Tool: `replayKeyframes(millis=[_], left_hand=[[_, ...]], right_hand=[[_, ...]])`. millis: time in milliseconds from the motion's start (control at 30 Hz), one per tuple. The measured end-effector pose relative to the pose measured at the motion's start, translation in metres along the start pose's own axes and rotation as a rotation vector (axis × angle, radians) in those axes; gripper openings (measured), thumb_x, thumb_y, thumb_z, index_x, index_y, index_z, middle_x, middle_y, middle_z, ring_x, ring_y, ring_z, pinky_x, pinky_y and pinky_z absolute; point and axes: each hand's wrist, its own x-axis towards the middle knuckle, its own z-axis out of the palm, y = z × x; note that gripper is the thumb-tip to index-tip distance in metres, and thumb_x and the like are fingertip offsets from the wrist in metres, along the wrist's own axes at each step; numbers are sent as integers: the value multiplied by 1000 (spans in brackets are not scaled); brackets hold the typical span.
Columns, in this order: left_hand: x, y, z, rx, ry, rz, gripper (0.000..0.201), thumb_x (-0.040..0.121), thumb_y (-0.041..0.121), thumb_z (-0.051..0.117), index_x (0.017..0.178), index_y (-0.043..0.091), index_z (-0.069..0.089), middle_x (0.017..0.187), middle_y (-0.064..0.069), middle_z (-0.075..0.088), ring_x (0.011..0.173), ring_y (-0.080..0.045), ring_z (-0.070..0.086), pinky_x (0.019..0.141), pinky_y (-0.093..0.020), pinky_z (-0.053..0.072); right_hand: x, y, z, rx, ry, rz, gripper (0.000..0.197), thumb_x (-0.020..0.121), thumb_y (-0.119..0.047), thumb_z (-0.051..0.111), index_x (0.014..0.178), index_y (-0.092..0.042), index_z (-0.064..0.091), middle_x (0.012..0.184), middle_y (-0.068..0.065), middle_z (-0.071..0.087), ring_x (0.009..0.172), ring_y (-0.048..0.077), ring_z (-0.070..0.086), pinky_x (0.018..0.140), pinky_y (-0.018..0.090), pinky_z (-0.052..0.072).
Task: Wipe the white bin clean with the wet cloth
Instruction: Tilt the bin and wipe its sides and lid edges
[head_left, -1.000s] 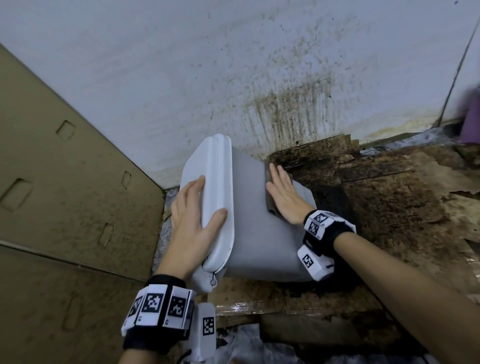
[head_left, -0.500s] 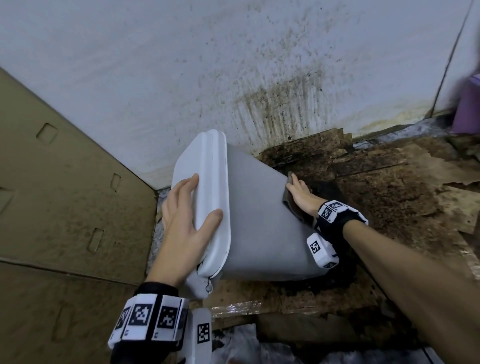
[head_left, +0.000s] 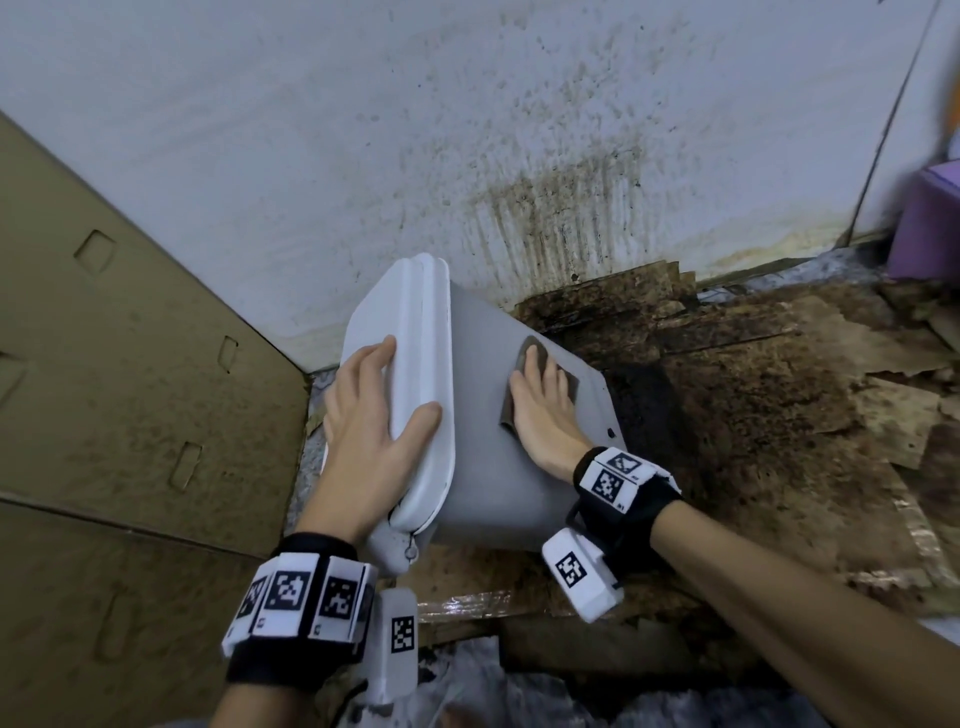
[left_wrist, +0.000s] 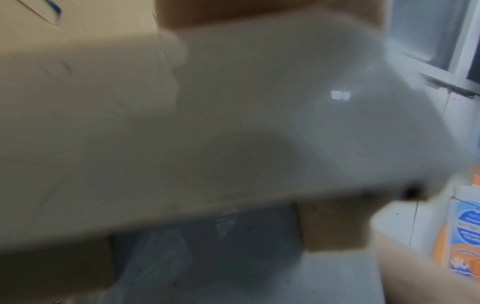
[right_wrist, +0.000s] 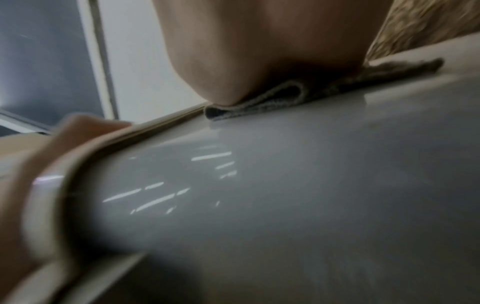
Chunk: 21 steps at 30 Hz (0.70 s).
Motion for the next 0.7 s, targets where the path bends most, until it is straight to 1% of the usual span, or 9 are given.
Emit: replayKeyframes(millis=[167, 233, 300, 333, 400, 433, 500, 600, 700], left_hand=[[0, -2, 1, 17, 5, 5, 86, 79, 67, 39, 156, 31, 25, 153, 15, 24, 141, -8, 19, 117, -39, 20], [0, -3, 1, 22, 14, 8, 88, 79, 68, 39, 156, 30, 25, 153, 13, 24, 140, -9, 20, 119, -42, 21], [0, -2, 2, 23, 16, 11, 88, 79, 69, 39, 157, 29, 25, 154, 12, 25, 141, -10, 21, 119, -44, 21], [0, -2, 2, 24, 14, 14, 88, 79, 69, 39, 157, 30, 25, 154, 11, 25, 141, -11, 21, 120, -45, 21], [0, 0, 3, 23, 12, 23, 88, 79, 69, 39, 157, 30, 26, 155, 10, 25, 141, -11, 20, 119, -45, 22], [1, 0, 4, 23, 13, 28, 88, 79, 69, 39, 156, 30, 26, 155, 10, 25, 141, -10, 20, 119, -45, 22], [1, 0, 4, 22, 22, 27, 88, 78, 68, 40, 156, 30, 27, 155, 10, 26, 140, -10, 20, 117, -43, 22], [1, -2, 3, 7, 24, 16, 90, 76, 68, 40, 156, 29, 28, 155, 9, 26, 140, -10, 20, 113, -37, 19], [-1, -2, 1, -11, 22, 6, 90, 75, 67, 41, 156, 29, 28, 155, 9, 26, 141, -11, 20, 116, -41, 20]], right_hand=[[-35, -24, 19, -26, -41, -128, 58, 108, -38, 12, 158, -28, -16, 166, 2, -24, 152, 21, -23, 124, 49, -9], [-51, -29, 24, -116, -46, -225, 56, 109, -33, 12, 160, -22, -7, 166, 1, -24, 152, 22, -25, 124, 53, -6], [-60, -23, 30, -168, -23, -324, 55, 108, -32, 11, 160, -17, 1, 166, -1, -22, 152, 21, -25, 125, 50, -6], [-63, -19, 32, -139, 17, -359, 57, 107, -39, 9, 160, -22, 0, 167, -4, -19, 152, 17, -24, 125, 47, -5], [-66, -8, 32, -5, 112, -379, 65, 98, -57, 5, 160, -37, -2, 168, -11, -11, 153, 6, -17, 126, 37, -4], [-66, -2, 32, 58, 137, -378, 65, 97, -61, 7, 158, -43, -1, 168, -15, -8, 152, 2, -14, 125, 33, -3], [-68, 11, 32, 108, 151, -392, 60, 100, -59, 14, 158, -46, 4, 168, -19, -3, 151, -3, -11, 124, 29, -2], [-71, 37, 29, 87, 175, -411, 52, 108, -46, 23, 158, -44, 10, 167, -22, 0, 151, -6, -8, 123, 25, -1], [-68, 74, 24, 54, 197, -352, 51, 108, -44, 24, 158, -45, 11, 166, -23, 2, 151, -6, -6, 125, 28, 1]])
